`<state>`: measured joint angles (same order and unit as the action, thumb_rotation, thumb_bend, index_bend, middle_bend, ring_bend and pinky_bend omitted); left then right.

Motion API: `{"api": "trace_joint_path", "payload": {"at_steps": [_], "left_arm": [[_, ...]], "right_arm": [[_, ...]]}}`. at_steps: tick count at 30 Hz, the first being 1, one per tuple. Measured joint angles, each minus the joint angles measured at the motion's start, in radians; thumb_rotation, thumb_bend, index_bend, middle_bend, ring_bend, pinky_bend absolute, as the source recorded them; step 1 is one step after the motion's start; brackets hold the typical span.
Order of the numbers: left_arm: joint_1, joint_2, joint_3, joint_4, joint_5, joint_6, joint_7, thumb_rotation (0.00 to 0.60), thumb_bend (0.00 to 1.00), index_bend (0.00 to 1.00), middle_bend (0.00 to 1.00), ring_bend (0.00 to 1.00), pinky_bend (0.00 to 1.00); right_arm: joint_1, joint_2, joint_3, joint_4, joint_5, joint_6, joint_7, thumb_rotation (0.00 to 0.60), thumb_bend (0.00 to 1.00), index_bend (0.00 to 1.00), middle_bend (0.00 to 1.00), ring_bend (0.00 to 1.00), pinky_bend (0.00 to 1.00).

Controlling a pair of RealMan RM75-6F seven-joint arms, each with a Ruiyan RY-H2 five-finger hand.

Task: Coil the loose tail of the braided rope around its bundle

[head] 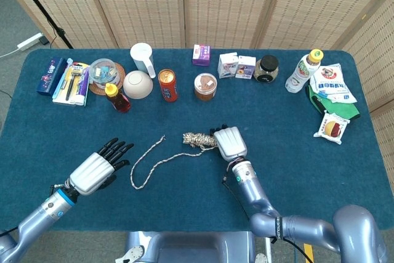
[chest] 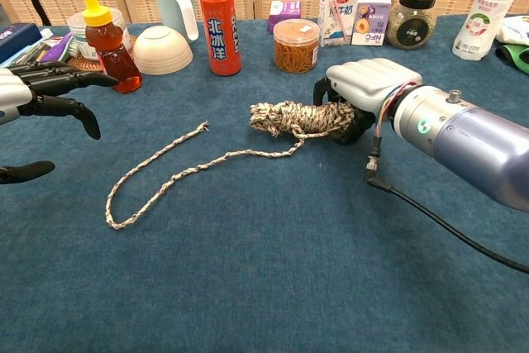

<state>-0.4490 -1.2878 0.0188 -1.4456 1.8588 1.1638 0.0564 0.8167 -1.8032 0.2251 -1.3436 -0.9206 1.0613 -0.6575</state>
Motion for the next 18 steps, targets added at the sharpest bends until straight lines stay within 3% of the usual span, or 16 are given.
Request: {"api": "trace_joint_path", "payload": {"at_steps": [7, 18], "left_arm": [[-0.027, -0.059, 0.006, 0.083, -0.037, -0.037, -0.008, 0.600, 0.37, 0.33, 0.00, 0.00, 0.00], [-0.058, -0.143, 0.049, 0.126, -0.075, -0.108, 0.044, 0.600, 0.38, 0.33, 0.00, 0.00, 0.00]], "right_arm": [[-0.009, 0.007, -0.001, 0.004, -0.004, 0.005, 0.009, 0.600, 0.49, 0.63, 0.52, 0.35, 0.58], [-0.014, 0.012, 0.002, 0.019, -0.001, -0.004, 0.017, 0.600, 0.49, 0.63, 0.52, 0.35, 0.58]]}}
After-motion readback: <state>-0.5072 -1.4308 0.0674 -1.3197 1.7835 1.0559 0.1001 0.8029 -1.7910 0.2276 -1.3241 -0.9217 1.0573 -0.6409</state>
